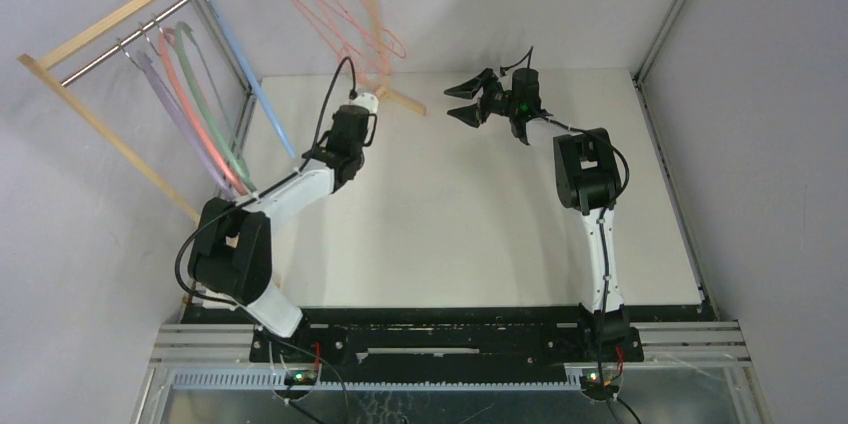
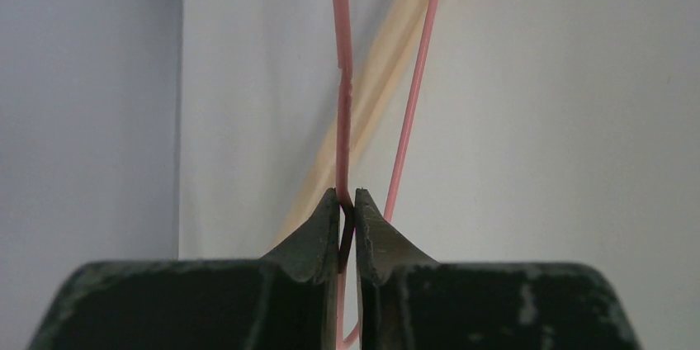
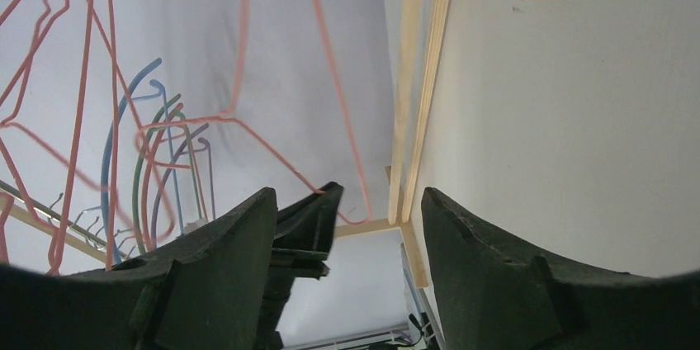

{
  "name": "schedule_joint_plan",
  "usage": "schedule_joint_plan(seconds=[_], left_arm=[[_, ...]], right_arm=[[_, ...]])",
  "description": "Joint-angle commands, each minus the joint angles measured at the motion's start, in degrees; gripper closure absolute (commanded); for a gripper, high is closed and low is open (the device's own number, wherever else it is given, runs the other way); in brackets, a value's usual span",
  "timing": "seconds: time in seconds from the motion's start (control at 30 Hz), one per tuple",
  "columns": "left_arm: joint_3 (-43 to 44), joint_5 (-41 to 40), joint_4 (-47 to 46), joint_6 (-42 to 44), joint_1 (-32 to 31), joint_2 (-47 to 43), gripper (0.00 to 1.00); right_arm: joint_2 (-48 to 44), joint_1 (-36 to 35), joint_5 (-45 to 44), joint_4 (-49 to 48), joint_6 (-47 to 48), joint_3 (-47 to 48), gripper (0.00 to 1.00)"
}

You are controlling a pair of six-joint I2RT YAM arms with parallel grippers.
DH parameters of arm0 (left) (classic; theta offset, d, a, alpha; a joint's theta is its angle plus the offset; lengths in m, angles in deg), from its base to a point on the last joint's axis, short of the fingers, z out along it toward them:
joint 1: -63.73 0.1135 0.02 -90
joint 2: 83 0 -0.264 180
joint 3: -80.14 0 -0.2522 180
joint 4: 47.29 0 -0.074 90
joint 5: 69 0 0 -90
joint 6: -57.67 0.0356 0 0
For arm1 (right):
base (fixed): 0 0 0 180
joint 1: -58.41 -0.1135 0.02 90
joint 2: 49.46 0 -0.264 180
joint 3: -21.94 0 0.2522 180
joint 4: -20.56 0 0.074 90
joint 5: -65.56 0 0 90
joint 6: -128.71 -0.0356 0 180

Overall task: Organize the hangers
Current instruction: Pick up the hanger from the clothesline.

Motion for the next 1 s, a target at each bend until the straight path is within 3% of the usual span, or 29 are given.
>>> schedule_joint_plan(seconds=[0.0, 0.3, 0.7, 0.97], left_arm=[[6.3, -3.1, -1.5, 1.8, 0.3, -3.9, 1.0], [9.4, 0.5, 1.5, 2.4, 0.2, -3.3, 1.0], [14.6, -0.6, 4.7, 5.2, -0.9, -3.2, 1.0], [16.1, 4.8, 9.6, 7.1, -1.0, -2.2, 1.0]], right_arm=[[-0.4, 0.1, 0.8, -3.5, -0.6, 1.0, 0.27], [-0.7, 0.2, 0.6, -3.9, -1.1, 0.7, 0.27], [-0.6, 0.3, 0.6, -3.8, -1.3, 0.7, 0.27], [-1.0, 0.3, 0.5, -3.1, -1.0, 0.5, 0.27]])
